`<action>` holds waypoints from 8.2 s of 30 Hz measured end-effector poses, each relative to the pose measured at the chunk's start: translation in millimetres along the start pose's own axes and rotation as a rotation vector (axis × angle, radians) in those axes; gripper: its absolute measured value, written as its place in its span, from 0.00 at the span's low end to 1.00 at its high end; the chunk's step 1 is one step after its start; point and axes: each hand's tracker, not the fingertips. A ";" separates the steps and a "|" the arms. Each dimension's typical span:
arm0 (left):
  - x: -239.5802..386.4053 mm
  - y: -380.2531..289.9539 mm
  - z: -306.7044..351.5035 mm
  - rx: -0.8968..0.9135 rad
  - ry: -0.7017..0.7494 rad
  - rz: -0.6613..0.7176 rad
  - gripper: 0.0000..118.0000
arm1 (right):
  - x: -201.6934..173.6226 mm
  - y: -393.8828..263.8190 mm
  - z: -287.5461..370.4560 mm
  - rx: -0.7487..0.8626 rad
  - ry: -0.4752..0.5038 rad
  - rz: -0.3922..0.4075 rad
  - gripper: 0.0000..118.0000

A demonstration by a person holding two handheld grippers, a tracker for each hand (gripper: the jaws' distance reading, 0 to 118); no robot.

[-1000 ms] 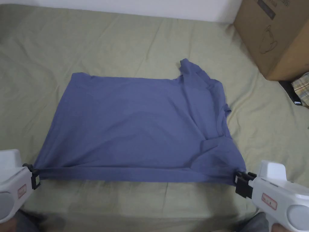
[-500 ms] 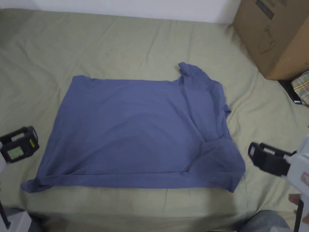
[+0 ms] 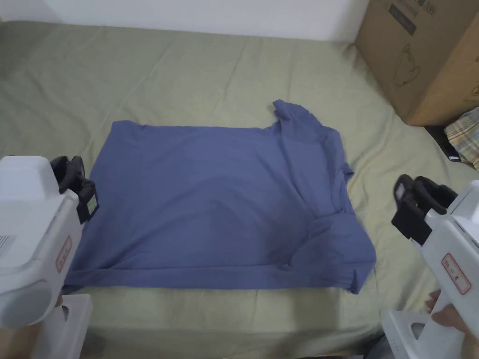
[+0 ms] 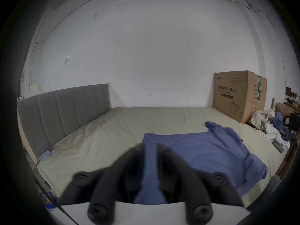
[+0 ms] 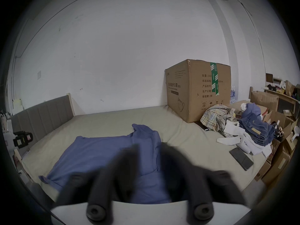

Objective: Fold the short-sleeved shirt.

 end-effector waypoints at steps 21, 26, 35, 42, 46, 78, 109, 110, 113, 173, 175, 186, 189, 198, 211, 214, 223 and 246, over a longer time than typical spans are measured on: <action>-22.7 -1.4 -17.1 -0.227 -0.010 0.063 0.31 | -15.4 9.1 -1.2 -0.048 0.046 0.003 0.00; -44.0 -10.5 -43.6 -0.524 0.018 0.126 0.89 | -14.6 3.6 -7.4 -0.078 0.053 0.009 0.00; -61.3 -64.2 -78.7 -0.891 0.048 0.058 0.97 | 13.6 -11.3 -23.6 -0.115 0.044 0.018 0.00; -64.4 -82.7 -77.1 -0.945 -0.036 0.178 0.03 | 31.7 -22.3 -34.6 -0.129 0.018 0.010 0.00; -59.3 -76.2 -69.5 -0.905 -0.013 0.103 0.01 | 36.5 -24.5 -39.7 -0.147 0.003 0.007 0.00; -70.1 -14.0 -42.5 -0.566 0.012 0.332 0.01 | 66.7 -52.9 -95.8 -0.834 0.135 0.013 0.03; -44.3 15.2 -240.5 -0.452 0.096 0.246 1.00 | 25.0 12.6 -304.5 -0.745 -0.032 0.072 0.83; -45.7 22.3 -231.4 -0.406 0.095 0.226 1.00 | 24.4 23.0 -292.2 -0.690 -0.016 0.094 0.83; -45.1 41.5 -187.9 -0.225 0.105 0.157 1.00 | 20.0 51.5 -241.0 -0.459 0.010 0.135 0.83; -61.9 -57.3 -211.9 -0.843 0.035 0.112 0.63 | -11.1 -11.7 -79.6 -0.090 0.003 0.127 0.00; -61.2 -62.2 -217.7 -0.865 0.037 0.113 0.44 | -10.6 -12.9 -80.3 -0.097 -0.001 0.129 0.00; -51.2 -38.5 -192.9 -0.762 -0.025 0.139 0.00 | 10.3 1.3 -105.8 -0.234 -0.042 0.080 0.00; -50.8 -27.9 -181.4 -0.730 -0.027 0.164 0.00 | 27.1 11.1 -144.8 -0.432 -0.080 0.025 0.27; -40.5 -15.5 -171.6 -0.686 -0.016 0.134 0.00 | 46.4 -35.6 -254.3 -0.848 -0.050 0.012 0.98; -45.6 -28.1 -179.8 -0.729 0.027 0.135 0.00 | 58.3 -61.3 -272.8 -0.905 -0.056 -0.100 0.12; -52.3 -23.6 -176.3 -0.730 0.022 0.165 0.00 | 65.8 -37.1 -258.2 -0.879 0.000 -0.105 0.12; -78.0 -19.1 -116.4 -0.697 -0.020 0.228 0.00 | 79.3 5.3 -170.6 -0.751 0.108 -0.093 0.12; -22.0 42.9 -51.2 0.001 0.113 0.002 0.96 | 27.1 55.5 -68.5 -0.005 -0.034 0.083 0.93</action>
